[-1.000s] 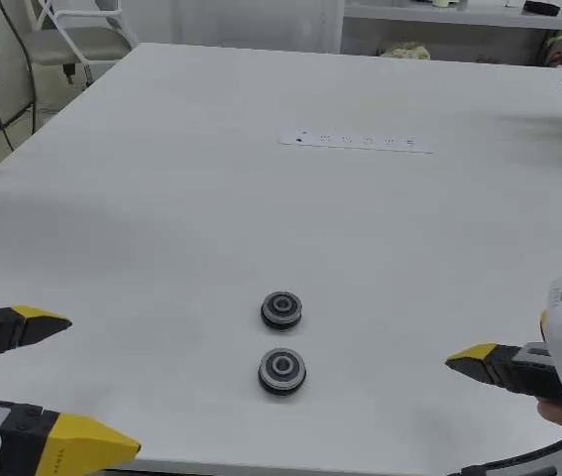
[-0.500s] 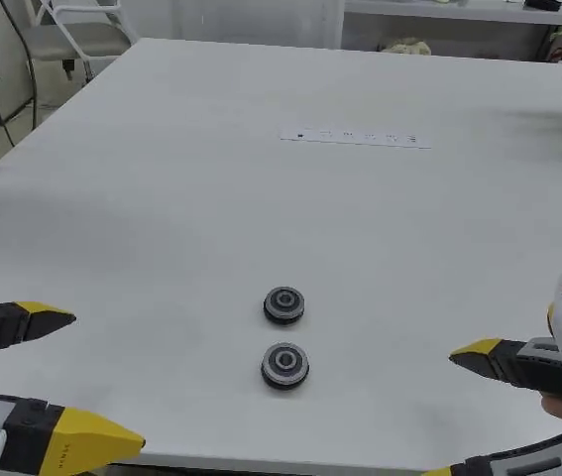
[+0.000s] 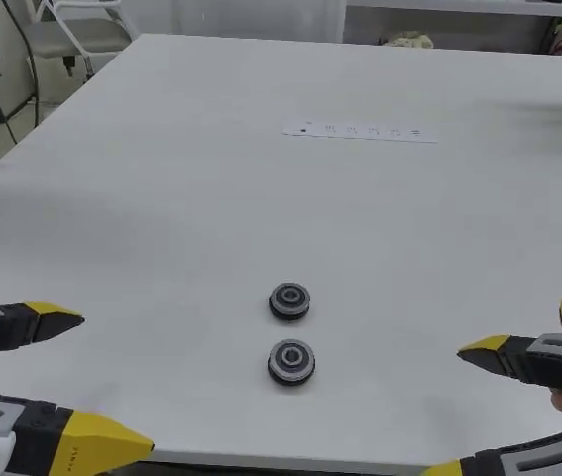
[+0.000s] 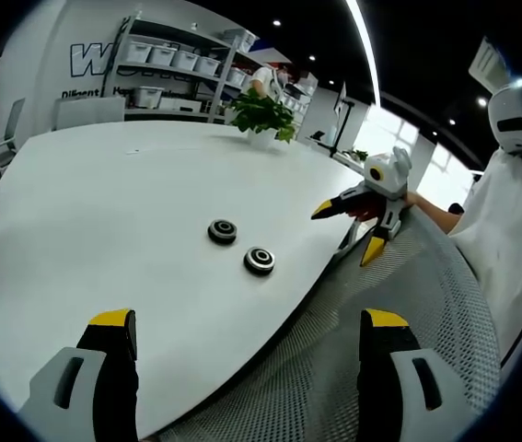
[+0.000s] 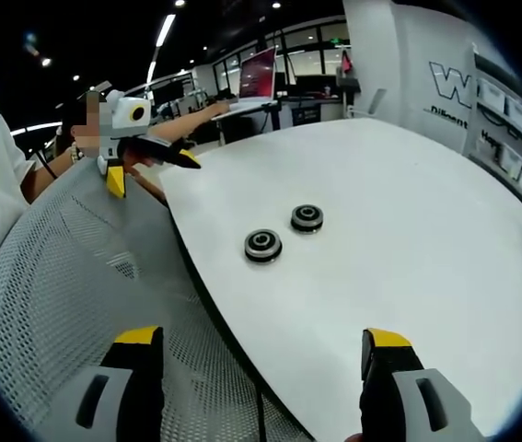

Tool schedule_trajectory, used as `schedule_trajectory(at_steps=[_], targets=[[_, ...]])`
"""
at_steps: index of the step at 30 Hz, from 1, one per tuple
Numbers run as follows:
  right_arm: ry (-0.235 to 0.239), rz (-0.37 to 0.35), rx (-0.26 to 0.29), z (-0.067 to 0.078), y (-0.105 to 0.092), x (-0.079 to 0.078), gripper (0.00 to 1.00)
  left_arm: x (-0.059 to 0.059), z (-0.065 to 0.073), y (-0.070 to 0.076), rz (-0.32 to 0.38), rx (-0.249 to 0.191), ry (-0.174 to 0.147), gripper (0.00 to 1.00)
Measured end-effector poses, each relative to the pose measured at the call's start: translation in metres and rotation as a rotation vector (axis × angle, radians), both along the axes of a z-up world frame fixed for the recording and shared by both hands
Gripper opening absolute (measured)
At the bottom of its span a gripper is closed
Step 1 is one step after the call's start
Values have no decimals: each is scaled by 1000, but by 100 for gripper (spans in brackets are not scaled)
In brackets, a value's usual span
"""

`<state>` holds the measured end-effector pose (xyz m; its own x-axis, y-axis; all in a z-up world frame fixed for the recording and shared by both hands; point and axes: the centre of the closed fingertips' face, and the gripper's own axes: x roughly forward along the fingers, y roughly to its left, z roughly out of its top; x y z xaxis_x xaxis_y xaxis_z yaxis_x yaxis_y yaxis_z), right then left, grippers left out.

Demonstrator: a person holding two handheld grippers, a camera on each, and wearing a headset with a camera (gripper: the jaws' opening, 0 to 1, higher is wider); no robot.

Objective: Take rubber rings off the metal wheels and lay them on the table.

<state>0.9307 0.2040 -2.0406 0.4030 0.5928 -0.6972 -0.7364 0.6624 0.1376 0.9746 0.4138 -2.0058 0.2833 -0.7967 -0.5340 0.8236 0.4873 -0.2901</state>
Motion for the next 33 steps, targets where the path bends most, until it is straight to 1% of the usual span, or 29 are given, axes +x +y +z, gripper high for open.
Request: schedule_trajectory(at_steps=[1, 4, 8, 17, 23, 26, 29, 31, 33], targets=[[4, -4, 7, 0, 0, 0, 88, 0, 0, 0, 0, -2, 2, 99], [3, -5, 1, 0, 0, 0, 88, -2, -2, 0, -6, 4, 12, 99], [12, 0, 1, -1, 1, -1, 87, -3, -3, 0, -12, 9, 15, 99], [16, 3, -3, -2, 1, -2, 87, -3, -3, -1, -13, 4, 23, 99], [18, 2, 0, -2, 2, -2, 86, -6, -6, 0, -26, 25, 30, 99], [20, 11, -3, -2, 2, -3, 86, -5, -5, 0, -20, 27, 26, 99], [13, 23, -10, -3, 2, -3, 84, -6, -6, 0, -20, 31, 33, 99], [7, 19, -6, -2, 2, -3, 84, -7, -7, 0, -28, 41, 31, 99], [11, 16, -2, -2, 1, -3, 84, -7, -8, 0, -32, 48, 36, 99]])
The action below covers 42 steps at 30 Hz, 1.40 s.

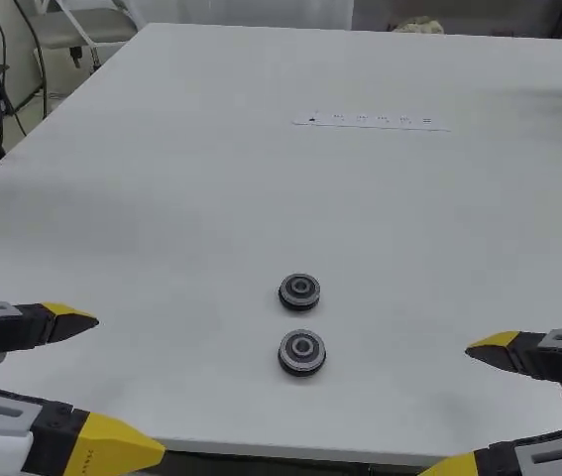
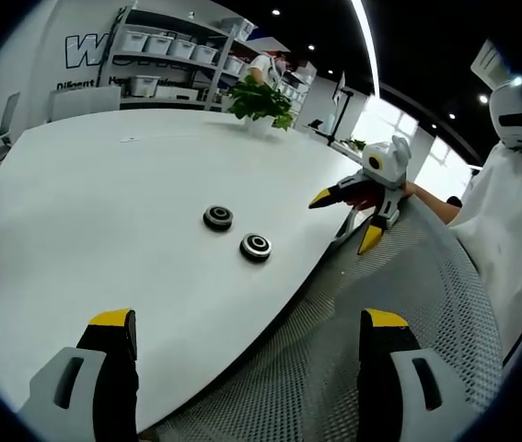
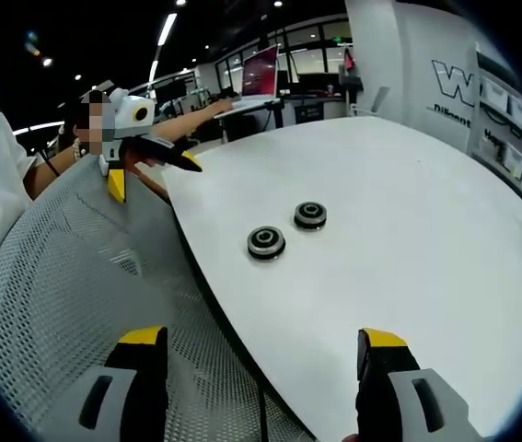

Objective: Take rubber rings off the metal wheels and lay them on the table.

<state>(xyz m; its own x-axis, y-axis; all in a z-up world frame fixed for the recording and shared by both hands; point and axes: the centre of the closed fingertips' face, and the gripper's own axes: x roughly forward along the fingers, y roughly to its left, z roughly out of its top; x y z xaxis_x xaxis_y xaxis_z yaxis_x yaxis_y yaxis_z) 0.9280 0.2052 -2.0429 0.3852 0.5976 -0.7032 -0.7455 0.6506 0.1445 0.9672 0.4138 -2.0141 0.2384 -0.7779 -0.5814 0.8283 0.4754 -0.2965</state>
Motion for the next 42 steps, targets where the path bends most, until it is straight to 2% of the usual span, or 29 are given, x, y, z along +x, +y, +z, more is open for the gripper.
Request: schedule_trajectory(at_steps=[4, 9, 12, 13, 17, 19, 23, 28, 31, 33, 34, 38, 42], targets=[[-1, 8, -3, 0, 1, 0, 84, 0, 0, 0, 0, 3, -2, 99], [-46, -7, 10, 7, 0, 6, 81, 1, 2, 0, -2, -6, -9, 99], [-51, -6, 12, 7, 0, 7, 79, 1, 9, -4, 9, -69, 2, 99], [-42, -3, 1, 6, -2, 6, 78, 2, 10, -4, 10, -73, 0, 99], [-57, 1, -39, 5, -5, 6, 77, 3, 14, -5, 6, -76, -31, 99], [-63, -3, -39, 6, -6, 7, 76, 4, 15, -5, 6, -76, -44, 99], [-73, -7, -35, 9, -9, 7, 75, 6, 15, -4, 15, -83, -43, 99], [-84, -16, -27, 13, -10, 8, 74, 9, 20, -5, 16, -93, -74, 99], [-101, -12, -15, 20, -9, 11, 74, 10, 20, -4, 15, -71, -95, 99], [-113, -16, -8, 25, -9, 16, 74, 12, 26, -6, -3, -63, -142, 99], [-121, -19, -9, 28, -9, 20, 74, 12, 28, -7, -8, -67, -152, 99], [-171, -11, -2, 47, -6, 35, 73, 14, 33, -8, -23, -72, -157, 99], [-212, 4, 2, 64, 0, 48, 72, 18, 36, -12, -48, -57, -185, 99]])
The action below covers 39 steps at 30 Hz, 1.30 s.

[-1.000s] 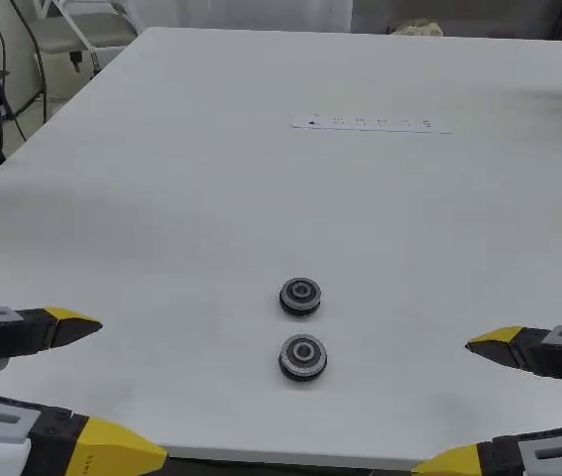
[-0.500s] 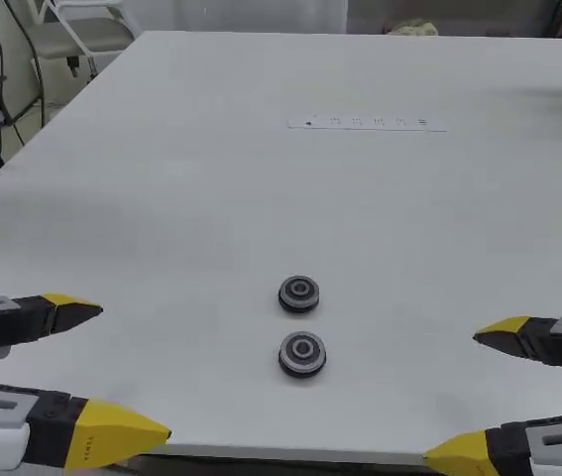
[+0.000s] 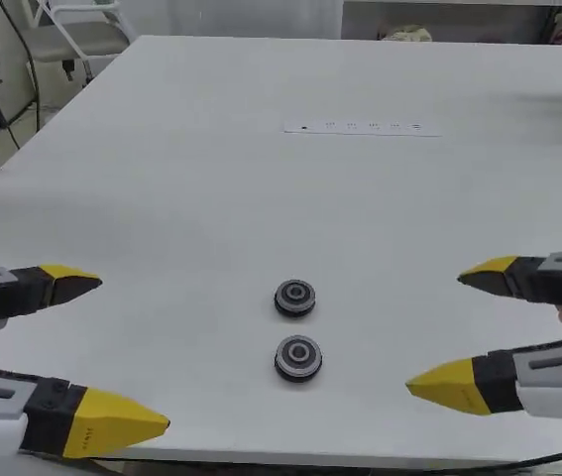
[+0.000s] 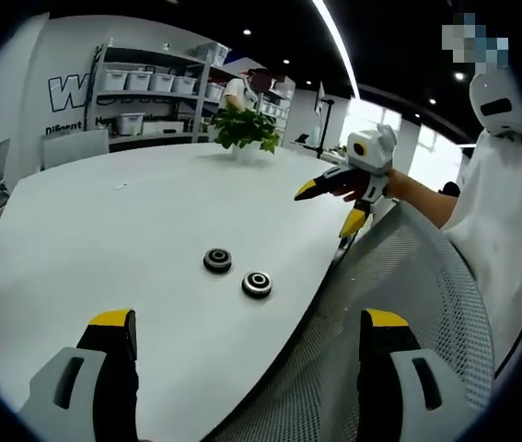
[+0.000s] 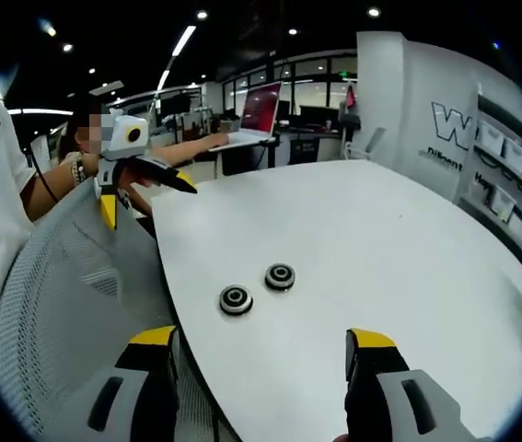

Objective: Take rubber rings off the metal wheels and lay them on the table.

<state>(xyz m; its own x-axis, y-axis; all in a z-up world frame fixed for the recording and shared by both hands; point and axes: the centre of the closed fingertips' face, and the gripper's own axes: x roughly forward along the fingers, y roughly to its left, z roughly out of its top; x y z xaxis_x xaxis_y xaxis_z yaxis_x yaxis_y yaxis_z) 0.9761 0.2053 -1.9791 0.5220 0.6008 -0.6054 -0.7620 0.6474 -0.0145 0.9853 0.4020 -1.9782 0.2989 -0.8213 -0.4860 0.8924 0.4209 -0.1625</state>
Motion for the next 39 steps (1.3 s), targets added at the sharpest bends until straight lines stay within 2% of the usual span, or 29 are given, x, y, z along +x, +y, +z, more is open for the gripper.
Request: schedule_trajectory(at_steps=[1, 2, 4, 8, 11, 12, 18, 21, 24, 26, 28, 31, 33, 36, 37, 38, 39], targets=[[-10, 3, -3, 3, 1, 3, 71, 0, -1, -1, -3, 9, -4, 99], [-25, 10, -11, 7, 2, 7, 70, 0, -4, -1, -15, 42, -10, 99], [-43, 21, -15, 13, 6, 11, 68, 0, -3, -3, -35, 65, -24, 99], [-83, 52, -36, 26, 11, 24, 65, 3, 6, -11, -63, 64, -48, 99], [-101, 63, -30, 35, 15, 35, 63, 7, 13, -16, -77, 60, -64, 99], [-110, 70, -29, 40, 19, 42, 62, 11, 16, -19, -84, 57, -73, 99], [-138, 109, -7, 53, 36, 60, 58, 24, 27, -31, -114, 57, -106, 99], [-161, 130, 1, 58, 41, 67, 52, 32, 36, -36, -119, 50, -135, 99], [-167, 137, 31, 61, 47, 75, 52, 40, 47, -44, -125, 11, -172, 97], [-169, 147, 57, 62, 50, 76, 49, 49, 54, -51, -119, -19, -211, 92], [-143, 155, 117, 61, 55, 79, 45, 57, 61, -60, -113, -60, -259, 89], [-134, 129, 180, 60, 55, 87, 46, 62, 61, -69, -127, -84, -276, 85], [-142, 126, 244, 61, 56, 90, 44, 64, 60, -76, -151, -95, -291, 79], [-130, 135, 276, 52, 51, 88, 44, 66, 55, -84, -179, -107, -291, 74], [-126, 148, 279, 47, 49, 87, 43, 64, 51, -88, -205, -96, -287, 72], [-125, 158, 282, 45, 49, 85, 42, 63, 45, -87, -236, -59, -290, 69], [-115, 175, 288, 41, 50, 82, 41, 65, 40, -88, -252, -23, -306, 68]])
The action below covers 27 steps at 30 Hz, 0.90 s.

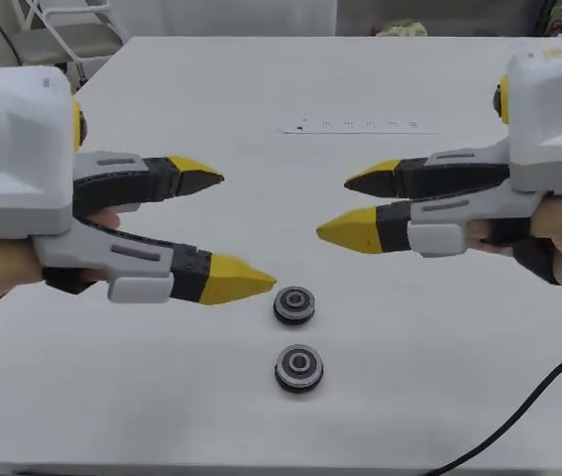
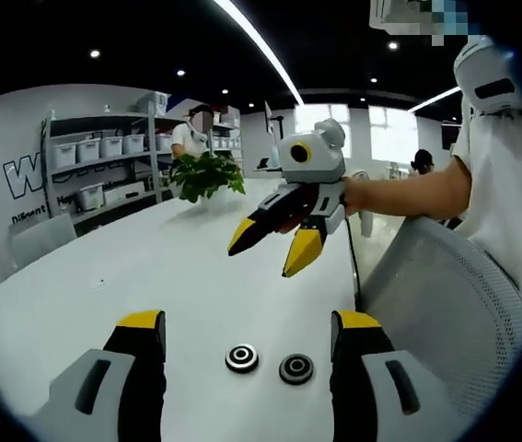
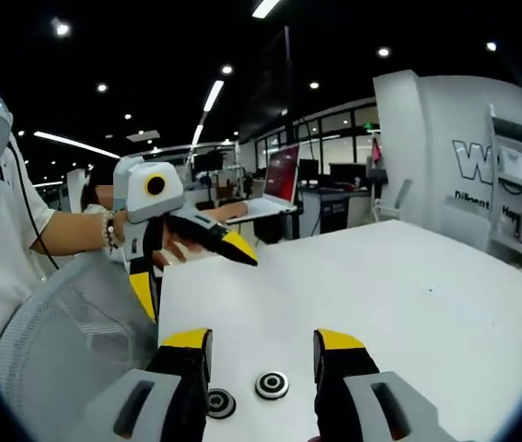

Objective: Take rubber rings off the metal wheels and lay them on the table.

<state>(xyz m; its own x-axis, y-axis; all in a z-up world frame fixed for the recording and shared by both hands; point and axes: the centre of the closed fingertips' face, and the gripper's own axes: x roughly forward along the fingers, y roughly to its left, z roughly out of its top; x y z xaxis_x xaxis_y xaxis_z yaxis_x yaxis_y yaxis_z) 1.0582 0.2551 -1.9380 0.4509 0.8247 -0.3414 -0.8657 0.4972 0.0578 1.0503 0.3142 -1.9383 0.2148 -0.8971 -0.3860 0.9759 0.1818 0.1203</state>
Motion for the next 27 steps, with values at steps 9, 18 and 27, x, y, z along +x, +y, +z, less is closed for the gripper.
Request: schedule_trajectory(at_steps=[9, 18, 27], targets=[[73, 38, 25, -28, 2, -11, 34, -3, -13, -20, -57, -23, 65, 63], [133, 37, -43, -64, 7, -21, 26, -7, -48, -19, -23, -30, 135, 58], [193, 112, -183, -107, 11, -38, 25, -38, -87, -32, -125, 102, 146, 47]])
